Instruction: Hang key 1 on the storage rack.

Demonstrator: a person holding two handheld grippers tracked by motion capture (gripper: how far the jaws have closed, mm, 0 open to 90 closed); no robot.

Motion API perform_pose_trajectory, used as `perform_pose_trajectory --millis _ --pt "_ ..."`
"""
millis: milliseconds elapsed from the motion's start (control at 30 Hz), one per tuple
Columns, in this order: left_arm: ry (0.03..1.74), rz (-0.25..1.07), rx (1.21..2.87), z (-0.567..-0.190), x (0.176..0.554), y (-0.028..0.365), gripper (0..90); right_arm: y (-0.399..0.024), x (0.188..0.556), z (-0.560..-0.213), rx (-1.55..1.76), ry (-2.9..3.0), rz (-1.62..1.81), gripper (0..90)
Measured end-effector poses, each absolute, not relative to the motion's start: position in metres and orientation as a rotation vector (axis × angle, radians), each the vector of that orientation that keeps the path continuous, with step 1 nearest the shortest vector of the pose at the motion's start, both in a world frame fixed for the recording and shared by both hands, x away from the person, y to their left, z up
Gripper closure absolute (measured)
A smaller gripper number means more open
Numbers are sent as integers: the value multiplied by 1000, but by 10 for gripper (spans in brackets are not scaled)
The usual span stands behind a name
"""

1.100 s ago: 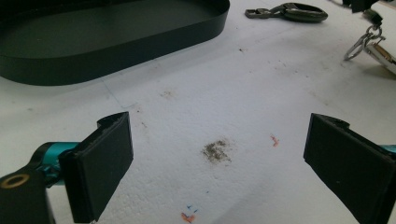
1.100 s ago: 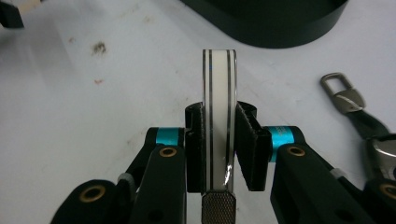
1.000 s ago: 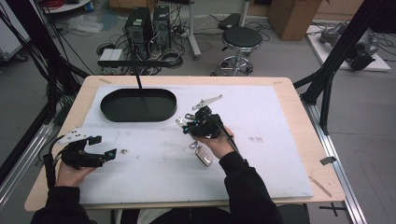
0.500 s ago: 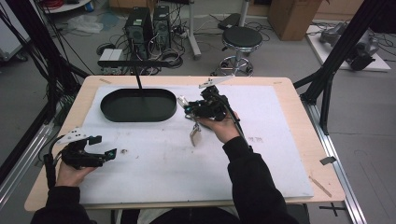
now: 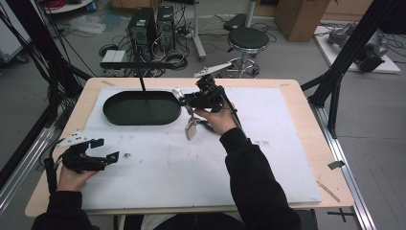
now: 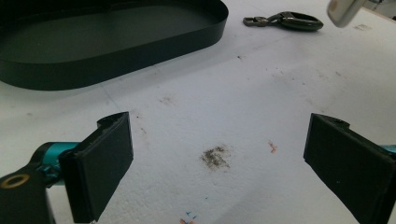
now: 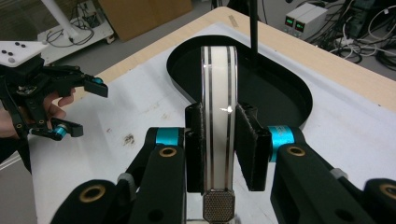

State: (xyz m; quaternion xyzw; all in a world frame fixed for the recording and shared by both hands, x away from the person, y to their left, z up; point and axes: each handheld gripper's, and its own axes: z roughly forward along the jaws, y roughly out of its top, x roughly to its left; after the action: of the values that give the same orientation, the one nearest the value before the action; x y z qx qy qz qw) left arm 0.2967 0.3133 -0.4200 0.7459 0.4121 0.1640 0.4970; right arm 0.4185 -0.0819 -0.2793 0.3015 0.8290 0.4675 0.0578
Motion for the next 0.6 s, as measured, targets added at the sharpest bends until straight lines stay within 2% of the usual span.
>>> perform_pose_trajectory --millis 600 --pt "991 388 1783 -421 301 313 87 -64 451 -264 960 2494 1402 749"
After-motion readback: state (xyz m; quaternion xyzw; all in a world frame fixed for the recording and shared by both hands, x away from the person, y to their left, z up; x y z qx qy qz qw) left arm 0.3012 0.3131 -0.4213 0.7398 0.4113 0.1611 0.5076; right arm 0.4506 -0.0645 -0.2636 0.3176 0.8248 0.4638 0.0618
